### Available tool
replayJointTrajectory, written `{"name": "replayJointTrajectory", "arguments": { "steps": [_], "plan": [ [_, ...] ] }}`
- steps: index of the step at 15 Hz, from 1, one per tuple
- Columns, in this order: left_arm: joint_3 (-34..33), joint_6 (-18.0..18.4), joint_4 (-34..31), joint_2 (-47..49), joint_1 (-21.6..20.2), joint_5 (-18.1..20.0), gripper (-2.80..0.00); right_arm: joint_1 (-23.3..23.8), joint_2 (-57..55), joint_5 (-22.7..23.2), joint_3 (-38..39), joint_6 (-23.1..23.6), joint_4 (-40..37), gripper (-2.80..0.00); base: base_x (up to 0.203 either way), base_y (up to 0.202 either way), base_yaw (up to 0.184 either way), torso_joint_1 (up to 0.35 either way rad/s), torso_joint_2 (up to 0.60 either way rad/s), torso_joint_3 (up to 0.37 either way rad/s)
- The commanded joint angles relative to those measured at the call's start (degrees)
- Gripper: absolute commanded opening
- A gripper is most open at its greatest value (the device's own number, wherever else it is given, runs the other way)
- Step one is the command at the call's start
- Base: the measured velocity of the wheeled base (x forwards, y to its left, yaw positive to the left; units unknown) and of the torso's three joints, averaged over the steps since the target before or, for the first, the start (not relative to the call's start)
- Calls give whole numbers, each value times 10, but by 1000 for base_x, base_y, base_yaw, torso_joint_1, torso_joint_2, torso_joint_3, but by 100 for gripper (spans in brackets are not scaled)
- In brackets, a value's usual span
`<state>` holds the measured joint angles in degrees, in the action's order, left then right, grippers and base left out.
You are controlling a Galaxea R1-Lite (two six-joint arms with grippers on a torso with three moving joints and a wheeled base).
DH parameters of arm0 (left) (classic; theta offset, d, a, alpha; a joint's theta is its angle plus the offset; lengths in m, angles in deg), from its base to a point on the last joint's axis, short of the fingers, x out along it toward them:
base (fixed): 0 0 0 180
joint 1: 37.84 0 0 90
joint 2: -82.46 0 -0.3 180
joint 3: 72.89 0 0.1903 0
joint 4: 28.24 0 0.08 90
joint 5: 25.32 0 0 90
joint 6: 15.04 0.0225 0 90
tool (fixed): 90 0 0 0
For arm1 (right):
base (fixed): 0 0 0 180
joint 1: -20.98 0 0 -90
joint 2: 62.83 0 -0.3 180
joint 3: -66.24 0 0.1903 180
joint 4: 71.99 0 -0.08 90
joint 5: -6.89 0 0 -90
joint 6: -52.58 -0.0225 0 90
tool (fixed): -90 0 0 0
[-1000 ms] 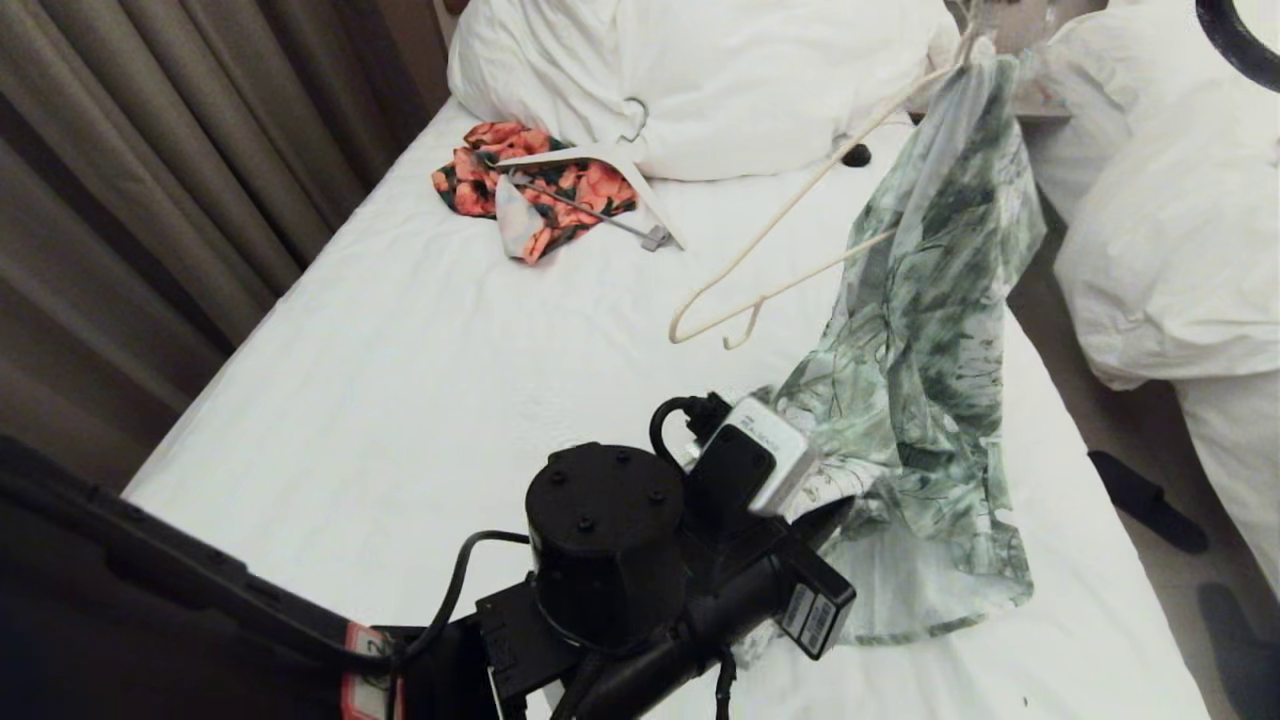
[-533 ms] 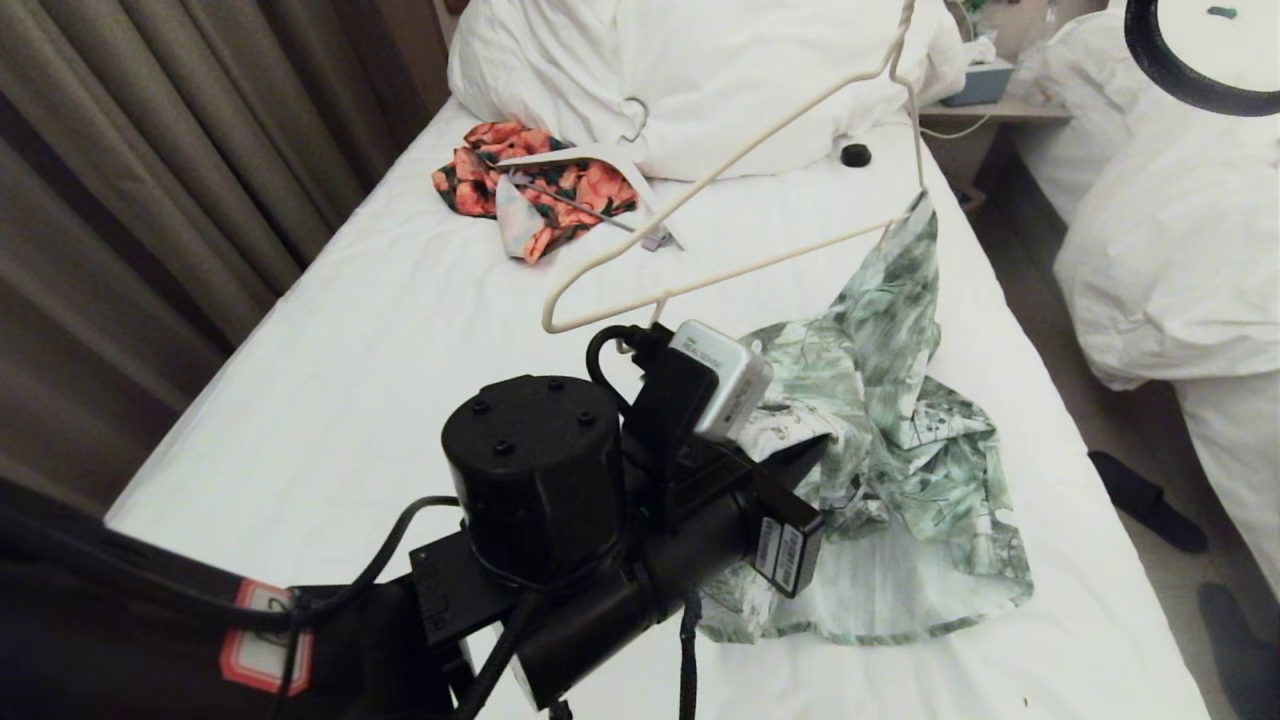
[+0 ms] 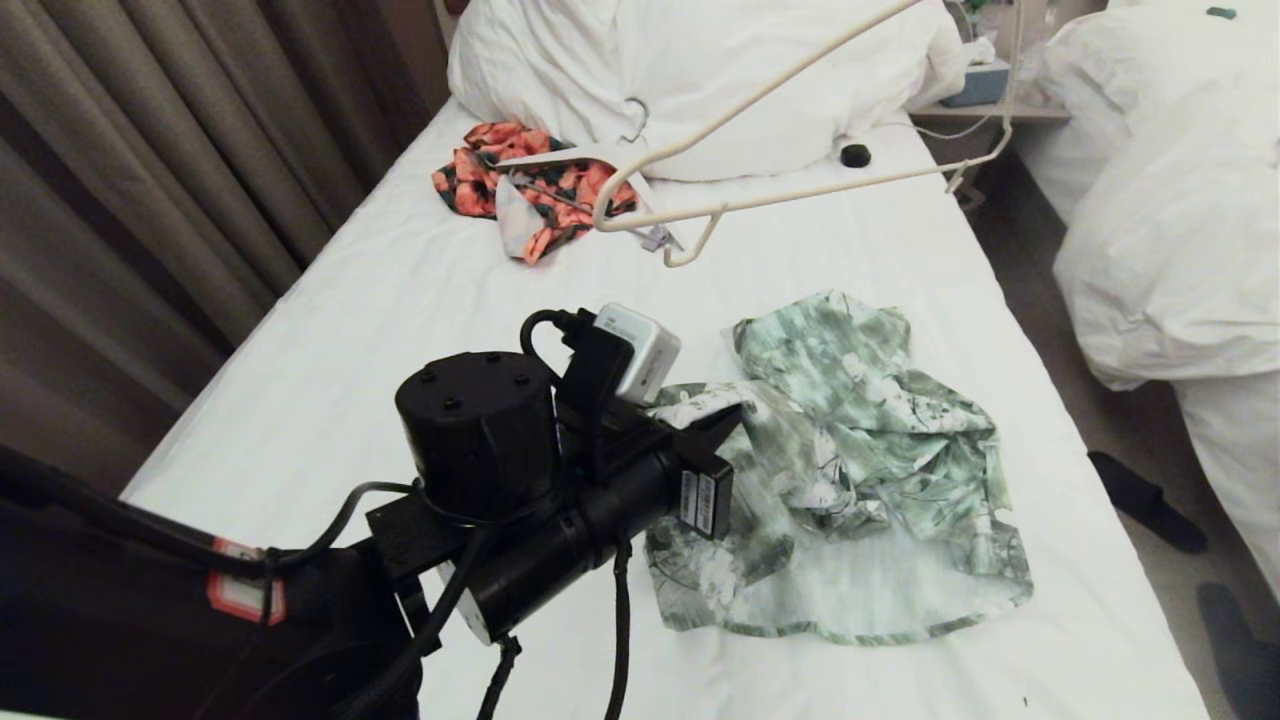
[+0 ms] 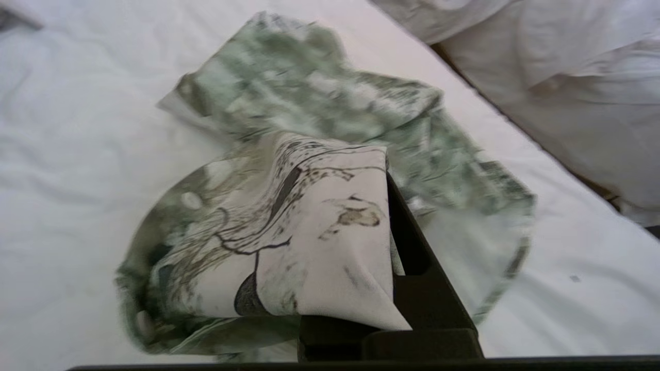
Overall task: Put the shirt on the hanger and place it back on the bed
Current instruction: Take the clothes hanger out of the clothes
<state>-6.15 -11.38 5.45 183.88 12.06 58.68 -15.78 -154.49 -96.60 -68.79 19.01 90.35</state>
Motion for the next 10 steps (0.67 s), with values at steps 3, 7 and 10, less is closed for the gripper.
{"name": "replayJointTrajectory", "arguments": {
  "steps": [3,7,10],
  "plan": [
    [-4,-8,3,1,-17,0,-280,30,37,-8,15,27,-21,-280,0,0,0,0,0,0],
    [-2,-14,6,20,-53,7,-280,28,82,-55,91,136,-29,-280,0,0,0,0,0,0],
    [-5,-31,6,22,-73,15,-280,30,111,-75,146,163,-26,-280,0,0,0,0,0,0]
  ]
}}
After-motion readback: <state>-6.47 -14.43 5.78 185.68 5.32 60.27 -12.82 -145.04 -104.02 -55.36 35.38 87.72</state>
